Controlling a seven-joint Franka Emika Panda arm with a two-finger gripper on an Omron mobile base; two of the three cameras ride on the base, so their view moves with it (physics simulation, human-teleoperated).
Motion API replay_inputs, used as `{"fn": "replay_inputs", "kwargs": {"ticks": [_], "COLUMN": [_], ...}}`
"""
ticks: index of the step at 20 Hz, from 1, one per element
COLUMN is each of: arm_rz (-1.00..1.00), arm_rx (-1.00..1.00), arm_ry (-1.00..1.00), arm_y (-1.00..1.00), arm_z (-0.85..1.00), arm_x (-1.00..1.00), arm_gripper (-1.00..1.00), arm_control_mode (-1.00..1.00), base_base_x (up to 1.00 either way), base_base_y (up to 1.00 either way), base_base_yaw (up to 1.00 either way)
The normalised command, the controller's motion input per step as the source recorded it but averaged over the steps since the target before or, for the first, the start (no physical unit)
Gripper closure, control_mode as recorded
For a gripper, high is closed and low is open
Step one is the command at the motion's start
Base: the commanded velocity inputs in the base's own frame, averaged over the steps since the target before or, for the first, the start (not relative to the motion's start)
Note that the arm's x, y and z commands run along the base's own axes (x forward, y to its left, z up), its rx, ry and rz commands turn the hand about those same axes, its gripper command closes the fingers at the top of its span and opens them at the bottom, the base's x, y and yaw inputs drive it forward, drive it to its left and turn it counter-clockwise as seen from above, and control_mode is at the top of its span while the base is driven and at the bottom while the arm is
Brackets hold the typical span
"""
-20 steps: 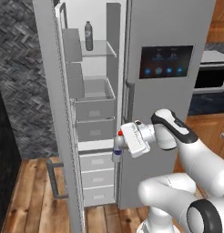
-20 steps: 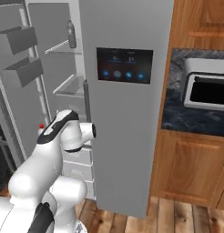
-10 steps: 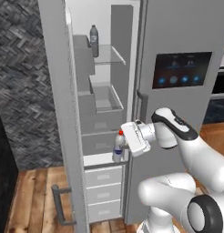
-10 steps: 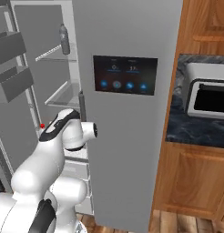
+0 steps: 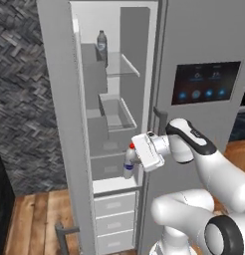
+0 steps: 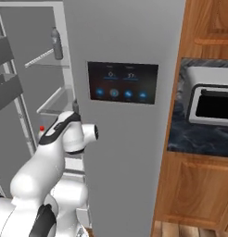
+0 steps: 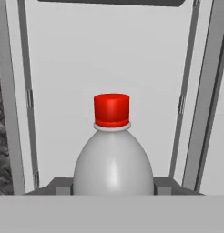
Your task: Take the bottled waters from the counter and place them in the freezer to freeze. Close the freezer door after placing the bottles.
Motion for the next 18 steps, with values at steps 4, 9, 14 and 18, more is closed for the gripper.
{"fn": "replay_inputs", "kwargs": {"ticks": [4, 9, 14, 18], "arm_rz": [0.0, 0.0, 0.0, 0.0], "arm_rx": [0.0, 0.0, 0.0, 0.0], "arm_ry": [0.0, 0.0, 0.0, 0.0], "arm_y": [0.0, 0.0, 0.0, 0.0], "arm_z": [0.0, 0.0, 0.0, 0.0], "arm_x": [0.0, 0.0, 0.0, 0.0], "arm_gripper": [1.0, 1.0, 1.0, 1.0], "arm_control_mode": [1.0, 1.0, 1.0, 1.0], "base_base_x": [0.18, 0.32, 0.03, 0.0], "base_base_y": [0.56, 0.07, 0.29, 0.0], "base_base_yaw": [-0.02, -0.01, 0.0, 0.0]}}
